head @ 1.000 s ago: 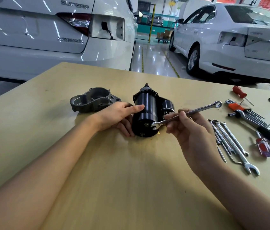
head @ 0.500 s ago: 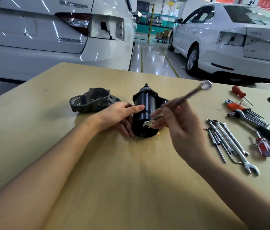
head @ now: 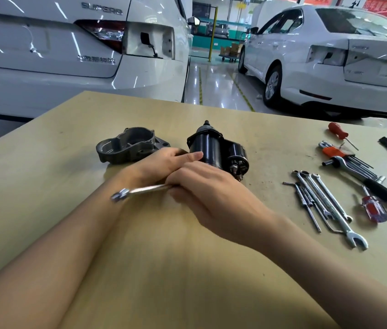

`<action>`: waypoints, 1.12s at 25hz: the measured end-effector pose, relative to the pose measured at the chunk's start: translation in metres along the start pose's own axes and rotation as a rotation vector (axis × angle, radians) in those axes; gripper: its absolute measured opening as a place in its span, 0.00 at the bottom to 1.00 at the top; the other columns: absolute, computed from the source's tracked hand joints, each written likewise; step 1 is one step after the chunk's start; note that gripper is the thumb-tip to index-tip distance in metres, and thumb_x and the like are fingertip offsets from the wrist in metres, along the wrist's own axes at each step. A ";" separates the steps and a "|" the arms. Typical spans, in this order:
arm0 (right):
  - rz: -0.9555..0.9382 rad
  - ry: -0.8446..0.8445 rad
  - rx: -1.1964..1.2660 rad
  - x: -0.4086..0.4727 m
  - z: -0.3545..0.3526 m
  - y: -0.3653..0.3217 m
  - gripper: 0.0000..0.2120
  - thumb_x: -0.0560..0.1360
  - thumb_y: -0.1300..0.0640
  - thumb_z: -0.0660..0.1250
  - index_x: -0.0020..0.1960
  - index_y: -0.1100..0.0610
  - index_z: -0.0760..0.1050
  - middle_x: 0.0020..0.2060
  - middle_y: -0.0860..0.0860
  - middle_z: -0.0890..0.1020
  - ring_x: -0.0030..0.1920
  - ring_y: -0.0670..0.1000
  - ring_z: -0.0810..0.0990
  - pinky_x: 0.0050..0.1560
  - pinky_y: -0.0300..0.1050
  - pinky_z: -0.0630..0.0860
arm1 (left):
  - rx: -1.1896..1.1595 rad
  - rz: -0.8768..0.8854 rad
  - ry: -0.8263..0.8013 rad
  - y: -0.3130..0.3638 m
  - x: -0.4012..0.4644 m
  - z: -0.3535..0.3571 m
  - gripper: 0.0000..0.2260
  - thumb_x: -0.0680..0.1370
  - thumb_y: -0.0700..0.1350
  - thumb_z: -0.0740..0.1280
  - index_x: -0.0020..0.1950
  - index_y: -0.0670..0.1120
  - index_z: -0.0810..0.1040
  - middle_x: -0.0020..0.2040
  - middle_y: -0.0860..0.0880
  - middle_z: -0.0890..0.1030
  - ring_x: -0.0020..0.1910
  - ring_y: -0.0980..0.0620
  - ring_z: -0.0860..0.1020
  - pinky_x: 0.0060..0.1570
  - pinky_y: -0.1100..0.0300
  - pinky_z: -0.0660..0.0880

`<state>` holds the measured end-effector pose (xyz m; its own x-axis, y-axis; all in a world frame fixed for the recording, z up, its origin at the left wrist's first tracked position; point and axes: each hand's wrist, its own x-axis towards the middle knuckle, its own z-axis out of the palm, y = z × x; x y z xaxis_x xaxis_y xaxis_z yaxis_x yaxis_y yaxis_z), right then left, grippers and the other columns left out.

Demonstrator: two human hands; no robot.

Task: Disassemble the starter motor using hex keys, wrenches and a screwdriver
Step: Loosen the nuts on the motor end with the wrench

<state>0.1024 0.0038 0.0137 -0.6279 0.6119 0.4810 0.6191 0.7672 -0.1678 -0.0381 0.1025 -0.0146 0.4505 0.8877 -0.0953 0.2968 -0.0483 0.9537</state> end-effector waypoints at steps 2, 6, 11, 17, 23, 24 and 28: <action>0.173 0.372 0.405 -0.020 0.000 0.006 0.05 0.79 0.62 0.60 0.48 0.62 0.74 0.39 0.54 0.79 0.36 0.51 0.74 0.41 0.45 0.73 | -0.060 -0.004 -0.020 -0.002 0.002 0.000 0.30 0.67 0.62 0.68 0.53 0.37 0.74 0.36 0.42 0.82 0.31 0.46 0.81 0.29 0.59 0.78; 0.632 0.698 1.197 -0.041 -0.002 0.022 0.08 0.80 0.66 0.57 0.44 0.61 0.72 0.38 0.58 0.82 0.32 0.53 0.76 0.37 0.44 0.74 | -0.092 -0.036 -0.057 0.002 -0.001 0.000 0.32 0.67 0.61 0.68 0.58 0.36 0.72 0.37 0.37 0.82 0.29 0.44 0.82 0.25 0.59 0.78; 0.743 0.763 1.383 -0.036 0.000 0.024 0.07 0.80 0.66 0.55 0.47 0.63 0.71 0.39 0.60 0.83 0.32 0.52 0.77 0.36 0.42 0.76 | -0.101 -0.031 -0.059 0.003 -0.003 0.001 0.31 0.69 0.59 0.67 0.60 0.34 0.71 0.39 0.36 0.81 0.29 0.44 0.81 0.26 0.58 0.78; 0.630 0.714 1.206 -0.036 0.007 0.022 0.08 0.80 0.66 0.58 0.45 0.59 0.73 0.41 0.59 0.83 0.35 0.54 0.78 0.40 0.44 0.77 | -0.089 -0.022 -0.055 0.005 -0.005 0.002 0.32 0.68 0.59 0.67 0.59 0.34 0.72 0.39 0.35 0.82 0.29 0.44 0.81 0.25 0.59 0.78; 0.475 0.516 0.783 -0.023 -0.003 0.025 0.07 0.79 0.66 0.59 0.45 0.58 0.71 0.38 0.56 0.82 0.33 0.53 0.79 0.38 0.43 0.76 | -0.056 -0.025 -0.049 0.008 -0.006 0.001 0.27 0.68 0.58 0.66 0.55 0.37 0.72 0.39 0.36 0.82 0.28 0.45 0.81 0.26 0.59 0.79; 0.401 0.399 0.653 -0.018 -0.009 0.025 0.06 0.79 0.65 0.59 0.46 0.58 0.71 0.37 0.55 0.81 0.33 0.53 0.78 0.37 0.44 0.75 | -0.042 -0.031 -0.053 0.008 -0.006 0.002 0.25 0.69 0.57 0.66 0.53 0.38 0.73 0.38 0.37 0.81 0.28 0.46 0.81 0.25 0.59 0.78; 0.105 -0.159 0.196 0.017 -0.018 0.014 0.09 0.78 0.64 0.61 0.41 0.54 0.68 0.35 0.46 0.74 0.35 0.45 0.70 0.40 0.40 0.68 | 0.076 -0.065 0.049 -0.001 0.001 0.000 0.12 0.80 0.35 0.59 0.36 0.42 0.69 0.22 0.51 0.76 0.21 0.62 0.76 0.25 0.71 0.72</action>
<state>0.1089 0.0215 0.0348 -0.6407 0.7008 0.3136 0.5914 0.7109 -0.3805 -0.0376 0.1029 -0.0153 0.3868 0.9113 -0.1408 0.3881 -0.0224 0.9213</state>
